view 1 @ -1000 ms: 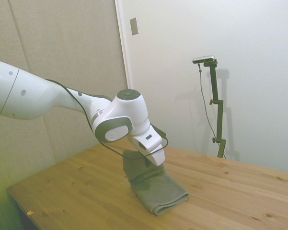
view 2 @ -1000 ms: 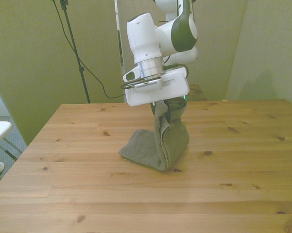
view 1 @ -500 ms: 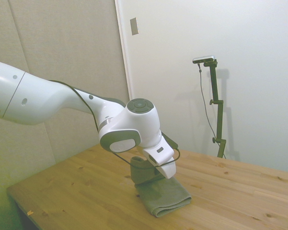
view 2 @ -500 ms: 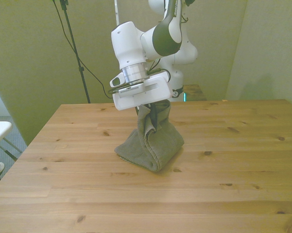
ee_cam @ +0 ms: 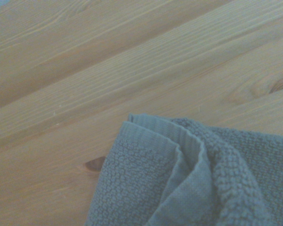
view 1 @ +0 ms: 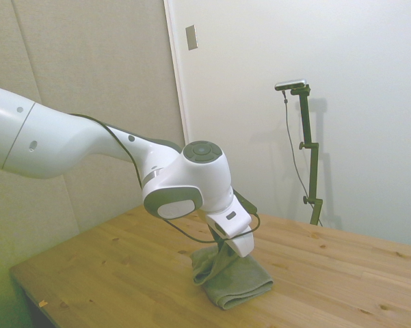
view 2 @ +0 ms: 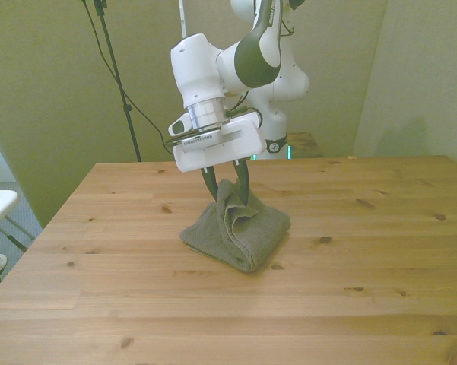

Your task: Fold the towel

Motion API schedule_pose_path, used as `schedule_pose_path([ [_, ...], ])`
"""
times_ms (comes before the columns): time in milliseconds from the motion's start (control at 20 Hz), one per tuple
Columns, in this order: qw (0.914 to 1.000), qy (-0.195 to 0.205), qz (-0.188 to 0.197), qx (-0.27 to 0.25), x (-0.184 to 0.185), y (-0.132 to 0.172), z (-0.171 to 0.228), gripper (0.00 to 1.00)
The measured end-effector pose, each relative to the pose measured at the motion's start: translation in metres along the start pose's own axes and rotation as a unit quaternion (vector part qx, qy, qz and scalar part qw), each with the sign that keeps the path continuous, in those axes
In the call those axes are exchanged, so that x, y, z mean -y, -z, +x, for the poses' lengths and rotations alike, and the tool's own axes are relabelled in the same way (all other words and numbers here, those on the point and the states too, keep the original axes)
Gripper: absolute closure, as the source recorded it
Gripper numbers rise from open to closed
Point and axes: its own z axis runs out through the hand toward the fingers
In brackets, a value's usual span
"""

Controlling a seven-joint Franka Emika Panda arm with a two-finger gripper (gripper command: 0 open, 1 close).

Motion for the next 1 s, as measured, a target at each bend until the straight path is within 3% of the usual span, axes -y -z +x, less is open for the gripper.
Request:
schedule_pose_path([
  [300, 0.9999, 0.016, -0.002, 0.003, -0.009, 0.049, -0.021, 0.0],
  [500, 0.9972, 0.023, -0.071, 0.007, -0.011, 0.063, -0.047, 0.0],
  [700, 0.9904, 0.067, -0.121, 0.003, 0.003, 0.068, -0.099, 0.0],
  [1000, 0.9798, 0.132, -0.15, 0.012, 0.011, 0.075, -0.195, 0.0],
])
